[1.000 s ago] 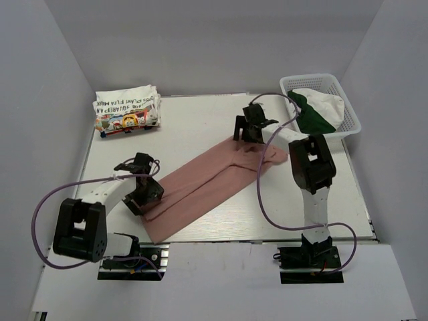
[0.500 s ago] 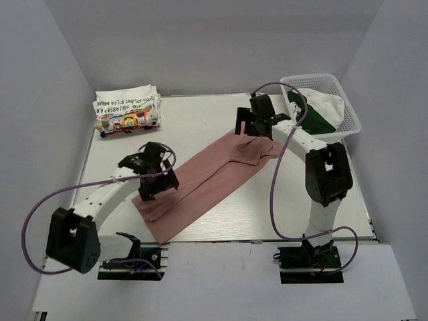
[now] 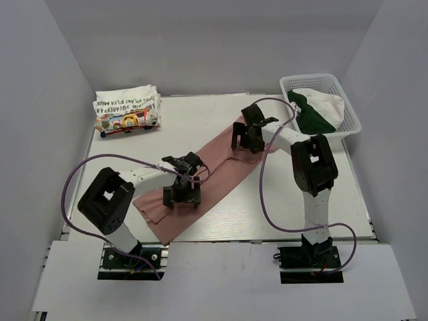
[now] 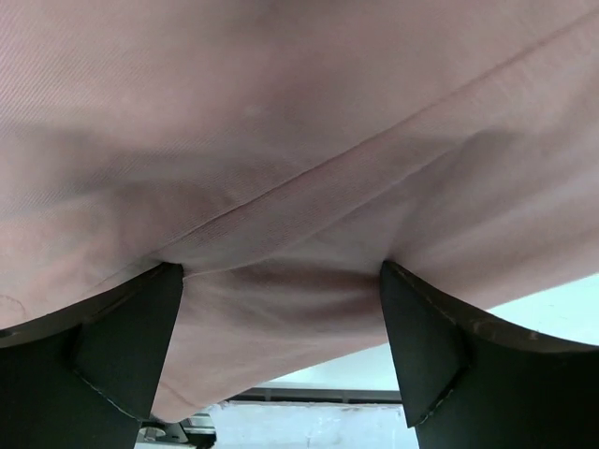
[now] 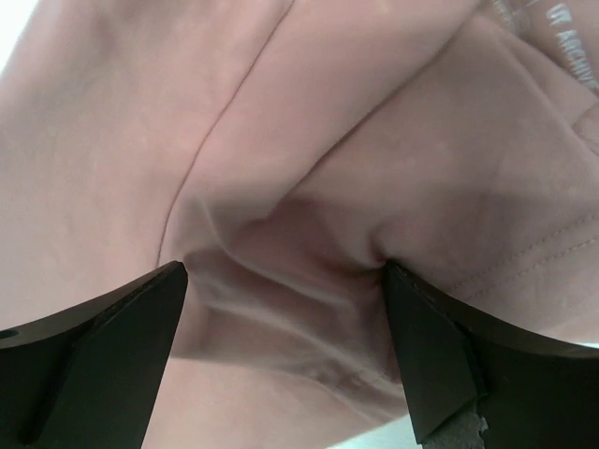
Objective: Fold and stack the t-shirts
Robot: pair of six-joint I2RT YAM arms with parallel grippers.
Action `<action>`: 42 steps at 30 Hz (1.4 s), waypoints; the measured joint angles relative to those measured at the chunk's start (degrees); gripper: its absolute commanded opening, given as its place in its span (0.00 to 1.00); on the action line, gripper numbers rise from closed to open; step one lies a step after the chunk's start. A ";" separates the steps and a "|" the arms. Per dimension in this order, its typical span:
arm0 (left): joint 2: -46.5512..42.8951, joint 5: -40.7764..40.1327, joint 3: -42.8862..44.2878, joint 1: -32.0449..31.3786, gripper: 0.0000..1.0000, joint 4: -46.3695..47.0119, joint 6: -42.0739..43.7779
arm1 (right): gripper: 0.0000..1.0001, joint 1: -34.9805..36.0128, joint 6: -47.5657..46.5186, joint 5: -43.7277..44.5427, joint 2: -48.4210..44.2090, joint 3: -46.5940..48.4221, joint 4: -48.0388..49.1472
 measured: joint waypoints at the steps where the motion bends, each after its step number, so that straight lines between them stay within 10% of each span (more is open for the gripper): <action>1: 0.61 0.11 0.59 -0.24 0.94 -0.31 0.07 | 0.91 -0.04 0.00 -0.07 1.33 2.21 -0.63; 14: 15.82 6.71 19.61 -5.75 1.00 -4.28 -4.31 | 0.91 -2.71 2.64 -5.31 27.63 43.10 -2.40; 27: 15.89 10.43 21.18 -11.43 1.00 11.87 -13.79 | 0.91 -4.37 5.73 -13.20 32.94 47.39 10.91; 42: -20.22 -12.74 -2.80 -15.26 1.00 6.64 -14.75 | 0.91 -2.51 -1.79 -9.77 -15.08 -7.08 18.84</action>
